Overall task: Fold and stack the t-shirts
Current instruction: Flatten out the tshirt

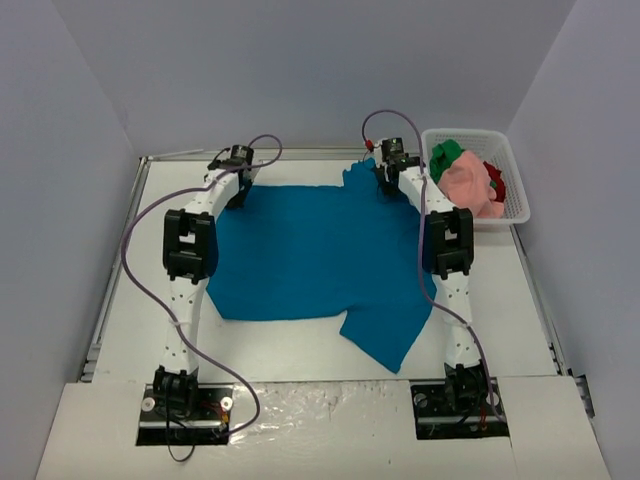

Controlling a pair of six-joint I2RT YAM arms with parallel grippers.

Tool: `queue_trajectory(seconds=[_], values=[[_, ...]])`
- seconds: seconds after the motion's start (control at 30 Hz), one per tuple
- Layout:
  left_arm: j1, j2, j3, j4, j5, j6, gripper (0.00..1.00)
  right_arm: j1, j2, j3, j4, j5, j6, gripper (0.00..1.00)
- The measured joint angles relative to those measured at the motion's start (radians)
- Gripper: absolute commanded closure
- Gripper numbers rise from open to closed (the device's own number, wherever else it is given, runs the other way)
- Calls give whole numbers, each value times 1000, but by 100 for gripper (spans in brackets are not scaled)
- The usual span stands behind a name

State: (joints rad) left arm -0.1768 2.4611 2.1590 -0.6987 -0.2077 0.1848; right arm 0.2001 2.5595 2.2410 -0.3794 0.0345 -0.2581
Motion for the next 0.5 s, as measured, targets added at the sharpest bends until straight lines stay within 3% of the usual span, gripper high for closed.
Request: queue_trajectory(seconds=[0.23,0.5], values=[[-5,126,222,-45,-5,33,98,-4,81,129,6,11,0,100],[-40,142,233,-28,-45,83,98,-2,106,170,15,13,0,100]])
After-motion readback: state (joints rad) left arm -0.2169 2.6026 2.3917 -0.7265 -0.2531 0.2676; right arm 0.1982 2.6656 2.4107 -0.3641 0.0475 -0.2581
